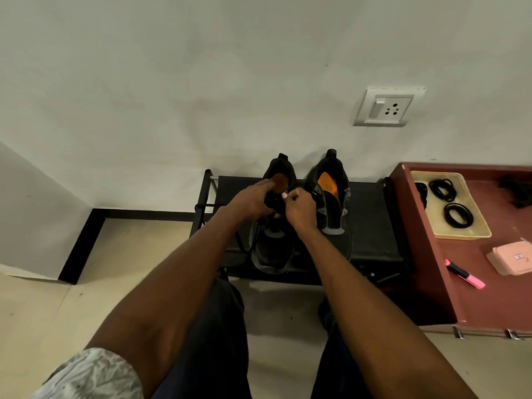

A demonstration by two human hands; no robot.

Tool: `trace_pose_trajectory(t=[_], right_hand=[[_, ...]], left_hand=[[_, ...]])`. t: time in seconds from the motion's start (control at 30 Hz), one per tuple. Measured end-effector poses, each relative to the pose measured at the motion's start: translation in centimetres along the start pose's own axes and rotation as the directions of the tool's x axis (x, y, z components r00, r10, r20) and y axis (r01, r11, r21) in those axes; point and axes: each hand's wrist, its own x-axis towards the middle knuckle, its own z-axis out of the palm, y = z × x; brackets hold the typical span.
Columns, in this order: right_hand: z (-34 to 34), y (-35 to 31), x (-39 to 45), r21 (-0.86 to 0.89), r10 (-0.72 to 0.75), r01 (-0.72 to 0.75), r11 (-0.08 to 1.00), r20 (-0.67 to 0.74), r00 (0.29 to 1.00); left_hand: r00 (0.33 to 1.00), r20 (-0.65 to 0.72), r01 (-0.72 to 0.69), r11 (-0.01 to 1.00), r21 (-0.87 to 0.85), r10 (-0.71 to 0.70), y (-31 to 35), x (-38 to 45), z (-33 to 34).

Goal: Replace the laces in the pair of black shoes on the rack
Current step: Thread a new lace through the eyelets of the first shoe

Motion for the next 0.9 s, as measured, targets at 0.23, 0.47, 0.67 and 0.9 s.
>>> trace_pose_trajectory(t=[0.23,0.47,0.67,0.9], right_hand=[[-2.1,-1.9,0.0,0.452,0.182,-0.180,0.874,0.039,0.983],[-11.4,-13.7,-1.6,0.839,-0.110,0.243,0.487,-0.217,0.970],[-14.6,-18.0,-3.7,0.801,-0.292,0.435,0.411,-0.337,0.895],[-8.4,-7.8,-2.1,-0.106,-0.179,0.150,0.983,-0.377,0.909]], left_hand=[[0.999,-0.041,-0.008,0.999,0.043,0.009,0.5,-0.4,-0.1],[0.998,-0.009,0.055,0.997,0.056,-0.054,1.4,-0.8,-0.2],[0.996,0.001,0.086,0.995,0.052,-0.086,1.4,-0.6,-0.2],[0.997,-0.009,0.081,0.994,0.068,-0.081,1.1,-0.3,0.2]])
